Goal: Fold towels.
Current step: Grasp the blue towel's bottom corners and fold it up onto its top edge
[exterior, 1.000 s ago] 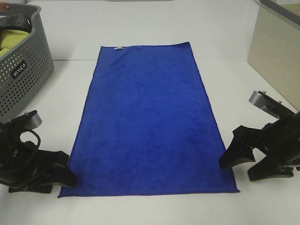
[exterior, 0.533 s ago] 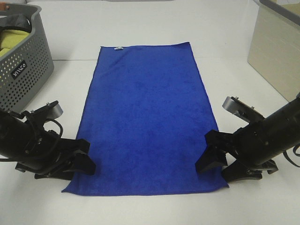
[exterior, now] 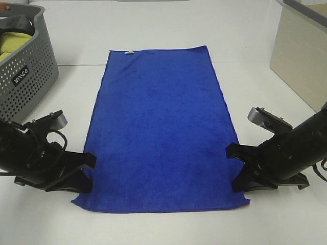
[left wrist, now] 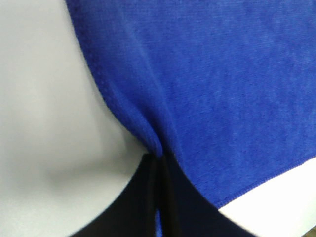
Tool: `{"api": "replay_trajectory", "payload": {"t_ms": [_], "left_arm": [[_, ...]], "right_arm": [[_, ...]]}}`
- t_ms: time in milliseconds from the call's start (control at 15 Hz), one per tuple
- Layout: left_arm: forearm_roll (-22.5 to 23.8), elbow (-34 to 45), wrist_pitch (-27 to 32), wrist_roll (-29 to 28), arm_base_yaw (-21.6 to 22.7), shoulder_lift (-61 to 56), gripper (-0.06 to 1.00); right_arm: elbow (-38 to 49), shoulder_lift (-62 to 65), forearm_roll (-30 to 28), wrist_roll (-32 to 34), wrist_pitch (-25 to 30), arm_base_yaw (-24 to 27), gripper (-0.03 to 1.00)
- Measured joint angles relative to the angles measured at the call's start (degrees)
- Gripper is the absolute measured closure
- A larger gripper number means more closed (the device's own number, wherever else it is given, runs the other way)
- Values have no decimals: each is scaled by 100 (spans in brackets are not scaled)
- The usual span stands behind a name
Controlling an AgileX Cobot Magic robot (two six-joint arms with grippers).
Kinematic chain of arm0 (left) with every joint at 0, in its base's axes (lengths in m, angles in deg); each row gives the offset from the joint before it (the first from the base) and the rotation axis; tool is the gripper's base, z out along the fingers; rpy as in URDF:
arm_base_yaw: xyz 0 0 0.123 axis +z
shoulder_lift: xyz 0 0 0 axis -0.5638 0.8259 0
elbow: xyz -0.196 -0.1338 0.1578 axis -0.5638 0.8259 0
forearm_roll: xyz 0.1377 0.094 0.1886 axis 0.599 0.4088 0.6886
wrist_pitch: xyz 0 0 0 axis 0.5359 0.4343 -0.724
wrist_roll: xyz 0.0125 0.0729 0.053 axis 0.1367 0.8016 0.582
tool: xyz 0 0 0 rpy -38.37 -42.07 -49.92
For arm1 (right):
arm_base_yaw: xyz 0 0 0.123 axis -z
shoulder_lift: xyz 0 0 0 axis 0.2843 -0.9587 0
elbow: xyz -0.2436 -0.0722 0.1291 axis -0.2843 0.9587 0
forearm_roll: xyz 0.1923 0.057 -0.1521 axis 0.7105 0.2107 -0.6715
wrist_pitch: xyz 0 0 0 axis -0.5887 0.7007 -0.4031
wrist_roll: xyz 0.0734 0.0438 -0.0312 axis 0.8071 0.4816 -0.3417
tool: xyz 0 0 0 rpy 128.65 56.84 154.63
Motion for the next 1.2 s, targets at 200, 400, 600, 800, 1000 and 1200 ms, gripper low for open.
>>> {"api": "replay_trajectory", "payload": {"t_ms": [200, 400, 600, 800, 1000, 1200], "left_arm": [[80, 258, 80, -103, 0, -567, 94], [80, 894, 229, -218, 0, -1054, 94], [97, 1513, 344, -286, 0, -1719, 94], [115, 1896, 682, -498, -6, -2298, 94], [126, 1839, 693, -653, -6, -2515, 94], [338, 1106, 510, -951, 166, -2475, 94]], "right_arm": [[0, 361, -195, 74, 510, 0, 97], [281, 922, -521, 476, 808, 0, 97], [991, 1581, -693, 745, 825, 0, 97], [1587, 2086, -739, 785, 859, 0, 97], [1324, 2361, -791, 894, 877, 0, 97], [92, 1971, -1278, 1278, 877, 0, 97]]}}
